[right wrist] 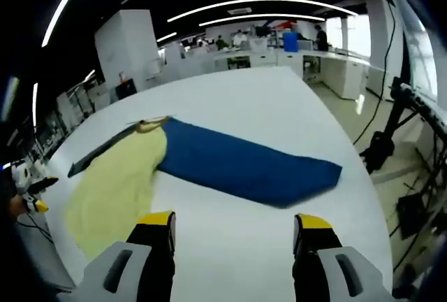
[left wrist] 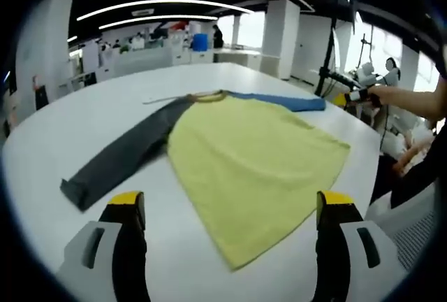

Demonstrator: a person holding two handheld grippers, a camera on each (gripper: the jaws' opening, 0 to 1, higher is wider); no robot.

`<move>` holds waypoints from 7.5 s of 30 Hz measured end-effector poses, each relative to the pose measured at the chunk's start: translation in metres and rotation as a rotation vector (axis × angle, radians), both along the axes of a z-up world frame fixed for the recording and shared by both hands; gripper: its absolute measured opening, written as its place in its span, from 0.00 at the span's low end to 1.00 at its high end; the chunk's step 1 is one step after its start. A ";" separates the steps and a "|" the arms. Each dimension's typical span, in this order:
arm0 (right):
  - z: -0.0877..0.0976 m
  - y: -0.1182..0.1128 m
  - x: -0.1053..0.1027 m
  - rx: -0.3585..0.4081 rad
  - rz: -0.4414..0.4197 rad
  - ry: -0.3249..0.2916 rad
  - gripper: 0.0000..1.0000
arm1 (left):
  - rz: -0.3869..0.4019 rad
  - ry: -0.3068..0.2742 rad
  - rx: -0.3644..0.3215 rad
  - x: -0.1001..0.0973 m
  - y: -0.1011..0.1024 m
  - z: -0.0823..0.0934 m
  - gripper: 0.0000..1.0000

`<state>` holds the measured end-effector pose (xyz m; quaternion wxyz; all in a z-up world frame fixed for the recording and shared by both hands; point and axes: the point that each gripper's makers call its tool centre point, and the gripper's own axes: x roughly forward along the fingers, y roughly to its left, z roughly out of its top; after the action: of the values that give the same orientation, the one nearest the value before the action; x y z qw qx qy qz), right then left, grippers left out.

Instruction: Fold the garment on the visible template until the final outline fits inside the template.

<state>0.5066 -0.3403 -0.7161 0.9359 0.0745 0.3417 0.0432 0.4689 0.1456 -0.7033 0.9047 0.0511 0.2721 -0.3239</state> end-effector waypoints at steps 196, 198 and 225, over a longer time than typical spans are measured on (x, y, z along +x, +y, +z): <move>0.046 0.299 0.195 0.099 0.255 0.064 0.00 | -0.052 -0.046 -0.014 -0.022 0.004 0.020 0.99; 0.047 0.305 0.195 0.098 0.267 0.064 0.00 | -0.048 -0.046 -0.024 -0.021 0.004 0.021 0.99; 0.051 0.373 0.198 0.103 0.392 0.083 0.00 | -0.024 -0.042 -0.033 -0.028 0.012 0.019 0.98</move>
<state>0.7046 0.0331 -0.6647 0.8896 0.0562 0.3852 0.2388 0.4414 0.1579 -0.6839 0.9069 0.0460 0.2472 -0.3380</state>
